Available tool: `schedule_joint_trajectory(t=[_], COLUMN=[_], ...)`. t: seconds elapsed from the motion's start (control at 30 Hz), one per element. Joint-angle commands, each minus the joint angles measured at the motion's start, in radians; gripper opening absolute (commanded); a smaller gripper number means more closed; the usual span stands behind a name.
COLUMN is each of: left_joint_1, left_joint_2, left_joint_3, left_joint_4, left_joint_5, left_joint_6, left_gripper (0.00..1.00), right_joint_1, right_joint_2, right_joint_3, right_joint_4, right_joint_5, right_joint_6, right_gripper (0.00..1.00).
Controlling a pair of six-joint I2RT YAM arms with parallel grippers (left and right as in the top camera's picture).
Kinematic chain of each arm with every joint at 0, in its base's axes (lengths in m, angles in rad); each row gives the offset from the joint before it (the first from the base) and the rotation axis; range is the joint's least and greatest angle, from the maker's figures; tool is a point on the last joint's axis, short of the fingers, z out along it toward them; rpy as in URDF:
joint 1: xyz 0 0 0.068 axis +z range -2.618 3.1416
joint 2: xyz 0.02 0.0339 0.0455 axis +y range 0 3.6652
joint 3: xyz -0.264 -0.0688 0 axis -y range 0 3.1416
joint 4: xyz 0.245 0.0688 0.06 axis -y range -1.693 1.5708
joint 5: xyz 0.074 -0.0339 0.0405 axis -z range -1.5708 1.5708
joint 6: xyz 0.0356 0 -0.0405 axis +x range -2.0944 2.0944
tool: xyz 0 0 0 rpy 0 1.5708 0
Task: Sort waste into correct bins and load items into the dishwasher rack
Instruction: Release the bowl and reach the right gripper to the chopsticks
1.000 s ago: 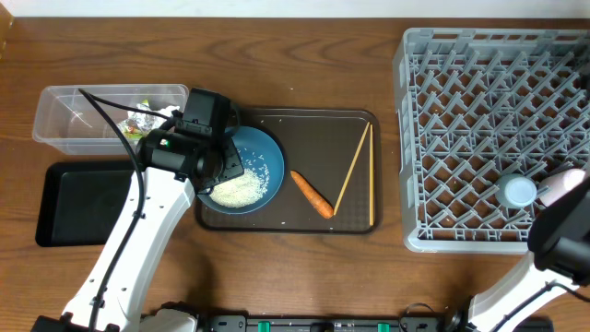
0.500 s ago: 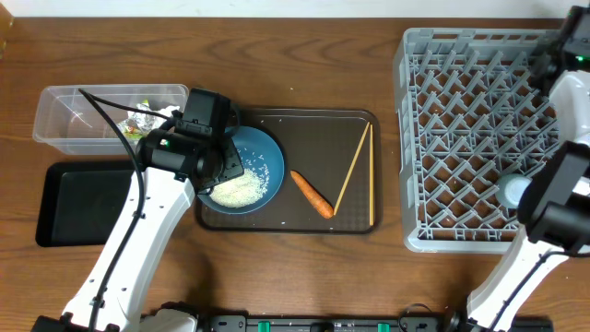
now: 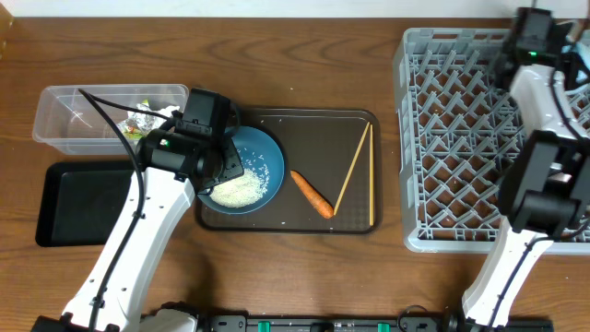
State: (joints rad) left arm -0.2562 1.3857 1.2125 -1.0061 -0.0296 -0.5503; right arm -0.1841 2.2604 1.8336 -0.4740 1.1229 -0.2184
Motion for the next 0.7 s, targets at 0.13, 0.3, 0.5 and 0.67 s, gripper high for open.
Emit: schedule_joint_trajectory(t=[0.13, 0.3, 0.5, 0.67], left_joint_1=[0.003, 0.003, 0.003, 0.003], left_joint_2=[-0.007, -0.007, -0.007, -0.007], left_joint_3=[-0.005, -0.005, -0.005, -0.005], left_joint_4=[-0.003, -0.003, -0.002, -0.003], left_joint_5=[-0.005, -0.005, -0.005, -0.005], left_joint_6=[-0.008, -0.008, -0.008, -0.008], left_gripper=[0.52, 0.52, 0.52, 0.52], right_joint_1=[0.032, 0.038, 0.051, 0.070], right_joint_2=[0.028, 0.028, 0.028, 0.023], right_joint_3=[-0.002, -0.002, -0.002, -0.002], right_joint_4=[-0.063, -0.098, -0.162, -0.216], right_joint_5=[-0.084, -0.084, -0.084, -0.102], right_joint_6=[0.001, 0.005, 0.050, 0.084], right_gripper=[0.40, 0.40, 0.43, 0.43])
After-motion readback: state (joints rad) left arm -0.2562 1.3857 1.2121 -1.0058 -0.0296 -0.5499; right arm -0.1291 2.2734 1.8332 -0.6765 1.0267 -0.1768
